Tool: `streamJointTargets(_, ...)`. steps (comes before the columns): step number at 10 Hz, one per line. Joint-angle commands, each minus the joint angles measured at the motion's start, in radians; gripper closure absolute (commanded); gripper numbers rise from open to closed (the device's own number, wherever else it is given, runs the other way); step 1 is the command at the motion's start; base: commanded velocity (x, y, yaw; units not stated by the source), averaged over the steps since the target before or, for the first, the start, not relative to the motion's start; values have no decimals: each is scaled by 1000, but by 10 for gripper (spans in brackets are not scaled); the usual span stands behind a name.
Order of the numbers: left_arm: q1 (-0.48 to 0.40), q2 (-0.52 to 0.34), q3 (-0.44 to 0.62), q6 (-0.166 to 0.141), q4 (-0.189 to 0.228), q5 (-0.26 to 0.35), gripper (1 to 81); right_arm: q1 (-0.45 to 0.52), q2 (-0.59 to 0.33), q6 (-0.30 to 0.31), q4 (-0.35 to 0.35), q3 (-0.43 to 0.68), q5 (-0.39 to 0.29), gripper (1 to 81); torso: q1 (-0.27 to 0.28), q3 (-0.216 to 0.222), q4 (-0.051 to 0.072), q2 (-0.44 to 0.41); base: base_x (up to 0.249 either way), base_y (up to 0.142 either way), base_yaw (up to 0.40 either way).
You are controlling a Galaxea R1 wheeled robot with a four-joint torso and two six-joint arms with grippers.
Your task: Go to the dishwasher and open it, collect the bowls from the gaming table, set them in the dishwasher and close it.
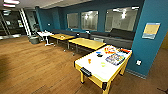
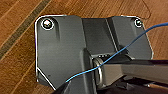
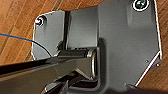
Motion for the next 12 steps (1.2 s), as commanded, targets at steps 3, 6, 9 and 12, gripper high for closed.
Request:
streamJointTargets(3,-37,4,6,7,10,52,10,37,8,-5,-10,9,-53,10,-1,0,0,0,141,0,0)
streamJointTargets(6,-36,2,6,7,10,52,10,37,8,-5,-10,9,-53,10,0,0,0,0,143,65,0)
streamJointTargets(9,-36,4,5,7,10,52,10,36,8,-5,-10,9,-53,10,0,0,0,0,144,66,0)
streamJointTargets(12,-34,4,5,7,10,51,10,36,8,-5,-10,9,-53,10,0,0,0,0,148,67,0)
